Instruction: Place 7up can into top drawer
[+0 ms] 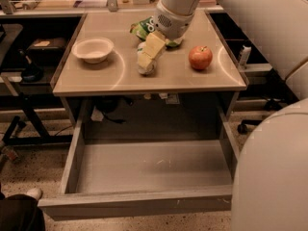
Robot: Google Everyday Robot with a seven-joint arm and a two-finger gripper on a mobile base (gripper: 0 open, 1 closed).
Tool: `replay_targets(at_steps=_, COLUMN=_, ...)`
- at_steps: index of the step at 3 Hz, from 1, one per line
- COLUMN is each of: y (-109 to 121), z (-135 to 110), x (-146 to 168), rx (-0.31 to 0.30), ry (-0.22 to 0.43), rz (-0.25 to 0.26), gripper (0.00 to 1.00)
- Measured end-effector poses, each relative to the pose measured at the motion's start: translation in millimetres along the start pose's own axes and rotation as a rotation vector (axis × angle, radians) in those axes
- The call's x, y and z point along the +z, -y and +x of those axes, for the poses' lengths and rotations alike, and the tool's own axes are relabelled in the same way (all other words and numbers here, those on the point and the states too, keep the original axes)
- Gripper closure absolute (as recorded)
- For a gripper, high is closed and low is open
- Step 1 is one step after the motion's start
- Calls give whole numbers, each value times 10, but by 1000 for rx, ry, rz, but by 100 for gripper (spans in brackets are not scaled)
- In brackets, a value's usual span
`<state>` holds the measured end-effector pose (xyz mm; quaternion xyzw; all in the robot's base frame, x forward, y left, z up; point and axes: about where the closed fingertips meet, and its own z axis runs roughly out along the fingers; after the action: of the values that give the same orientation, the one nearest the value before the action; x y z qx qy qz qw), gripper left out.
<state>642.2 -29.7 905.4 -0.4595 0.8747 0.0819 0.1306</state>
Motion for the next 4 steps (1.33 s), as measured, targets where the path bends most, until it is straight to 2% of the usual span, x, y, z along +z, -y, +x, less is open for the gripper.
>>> replay_targets(at_steps=1, y=232, z=-128, x=79, rx=50, ry=-8, rz=21, gripper=0)
replay_targets(at_steps=2, y=620, z=-407, x=287, rx=113, ry=-10, rz=57, gripper=0)
replay_targets(at_steps=3, y=587, z=-453, x=331, rx=100, ry=4, rz=53, gripper=0)
replay_targets(at_steps=4, y=417, z=-580, x=526, rx=99, ry=-22, rz=21, gripper=0)
